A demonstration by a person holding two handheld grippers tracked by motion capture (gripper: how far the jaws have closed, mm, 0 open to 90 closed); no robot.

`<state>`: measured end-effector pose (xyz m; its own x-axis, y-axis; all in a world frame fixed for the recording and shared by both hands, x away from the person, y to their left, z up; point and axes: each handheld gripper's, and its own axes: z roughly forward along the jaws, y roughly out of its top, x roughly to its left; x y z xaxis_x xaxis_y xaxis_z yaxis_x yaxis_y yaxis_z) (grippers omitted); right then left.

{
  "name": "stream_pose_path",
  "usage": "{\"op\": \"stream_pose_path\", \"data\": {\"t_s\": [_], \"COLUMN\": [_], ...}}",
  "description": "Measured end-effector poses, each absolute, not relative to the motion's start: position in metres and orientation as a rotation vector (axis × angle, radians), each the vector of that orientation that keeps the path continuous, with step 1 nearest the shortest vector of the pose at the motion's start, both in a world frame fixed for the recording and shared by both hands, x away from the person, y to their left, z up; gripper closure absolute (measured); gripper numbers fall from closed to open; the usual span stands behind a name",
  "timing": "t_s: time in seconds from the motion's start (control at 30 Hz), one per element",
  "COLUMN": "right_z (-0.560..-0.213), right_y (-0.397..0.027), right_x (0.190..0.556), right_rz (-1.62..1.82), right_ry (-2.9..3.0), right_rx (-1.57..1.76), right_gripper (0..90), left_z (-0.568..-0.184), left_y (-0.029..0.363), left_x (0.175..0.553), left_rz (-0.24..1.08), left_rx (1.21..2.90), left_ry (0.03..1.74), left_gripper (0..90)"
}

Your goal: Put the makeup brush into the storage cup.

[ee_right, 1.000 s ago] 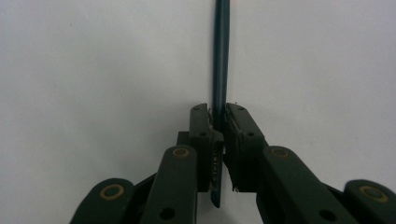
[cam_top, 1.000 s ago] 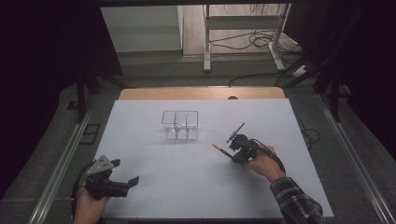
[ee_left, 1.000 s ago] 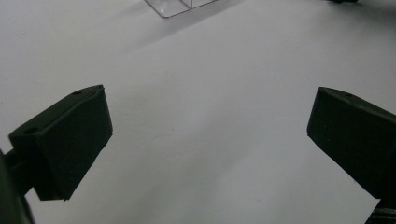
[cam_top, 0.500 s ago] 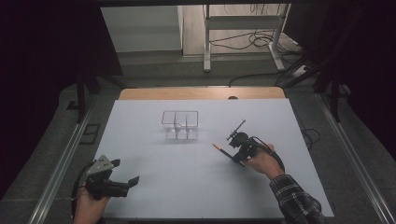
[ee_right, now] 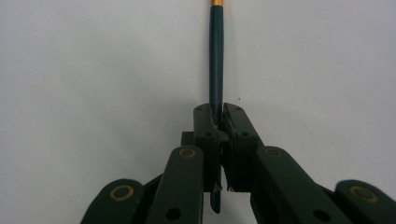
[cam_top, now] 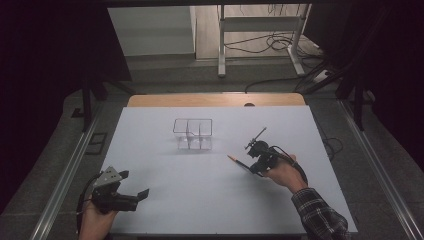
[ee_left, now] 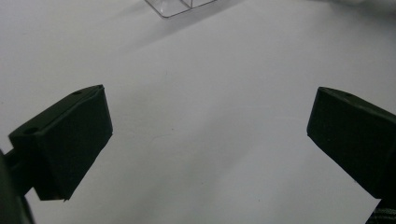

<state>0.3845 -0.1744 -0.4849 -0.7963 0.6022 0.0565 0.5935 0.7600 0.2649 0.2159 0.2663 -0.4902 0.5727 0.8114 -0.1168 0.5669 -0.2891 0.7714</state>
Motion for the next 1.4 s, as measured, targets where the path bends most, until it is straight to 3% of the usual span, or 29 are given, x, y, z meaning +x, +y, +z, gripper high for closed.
{"op": "stream_pose_path", "data": {"t_s": [0.57,1.13,1.4], "right_z": [-0.493,-0.477,-0.491], "right_y": [-0.167,-0.177,-0.167], "right_x": [0.388,0.384,0.383], "right_rz": [0.305,0.463,0.302], "right_ry": [2.939,2.907,2.939], "right_rx": [0.935,0.962,0.876], "right_gripper": [84.8,84.9,83.5], "left_z": [-0.49,-0.49,-0.49], "left_y": [0.267,0.266,0.266], "left_x": [0.216,0.216,0.216], "left_rz": [0.38,0.379,0.379], "left_rx": [1.988,1.989,1.989], "left_ry": [1.103,1.104,1.104], "left_gripper": [0.6,0.7,0.7]}}
